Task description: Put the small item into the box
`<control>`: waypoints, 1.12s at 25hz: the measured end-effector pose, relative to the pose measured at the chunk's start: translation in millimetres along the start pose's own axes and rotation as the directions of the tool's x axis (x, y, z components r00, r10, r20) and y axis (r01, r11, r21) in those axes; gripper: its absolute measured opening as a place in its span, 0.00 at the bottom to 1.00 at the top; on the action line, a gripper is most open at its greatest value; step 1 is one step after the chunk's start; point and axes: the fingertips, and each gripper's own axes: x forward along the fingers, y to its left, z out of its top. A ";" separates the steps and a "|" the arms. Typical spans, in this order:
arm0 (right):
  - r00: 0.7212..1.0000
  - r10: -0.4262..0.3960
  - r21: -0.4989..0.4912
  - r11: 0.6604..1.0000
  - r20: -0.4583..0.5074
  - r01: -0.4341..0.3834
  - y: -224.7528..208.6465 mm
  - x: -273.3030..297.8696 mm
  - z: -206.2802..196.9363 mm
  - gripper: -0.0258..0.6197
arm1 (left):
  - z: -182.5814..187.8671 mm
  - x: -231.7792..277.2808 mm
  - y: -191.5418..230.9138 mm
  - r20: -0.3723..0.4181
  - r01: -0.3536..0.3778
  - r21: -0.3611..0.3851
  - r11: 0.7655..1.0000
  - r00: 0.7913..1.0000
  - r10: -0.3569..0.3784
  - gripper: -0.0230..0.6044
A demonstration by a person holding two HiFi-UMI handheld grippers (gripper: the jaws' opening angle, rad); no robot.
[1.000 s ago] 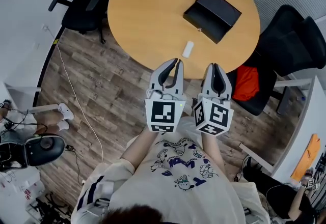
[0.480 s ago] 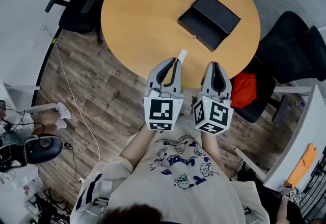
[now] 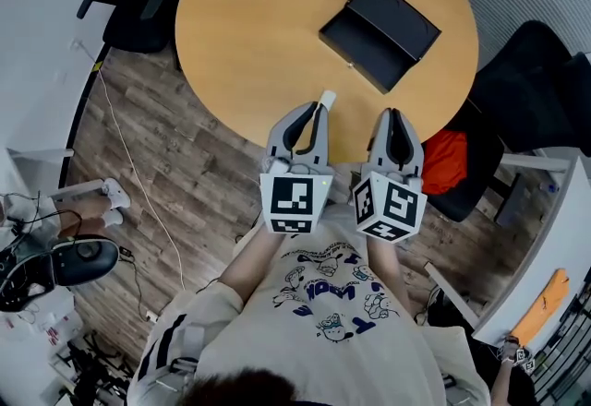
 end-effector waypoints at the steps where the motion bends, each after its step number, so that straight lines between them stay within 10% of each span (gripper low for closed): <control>1: 1.000 -0.002 0.001 1.000 -0.005 0.002 -0.3 2.5 -1.0 0.11 | -1.7 1.6 2.2 -0.008 -0.003 -0.004 1.000 1.000 0.003 0.08; 28: 0.989 -0.091 0.032 0.995 -0.118 0.095 -15.9 57.1 -29.0 0.11 | -79.3 63.4 19.0 -0.285 0.063 -0.116 0.991 0.954 -0.094 0.09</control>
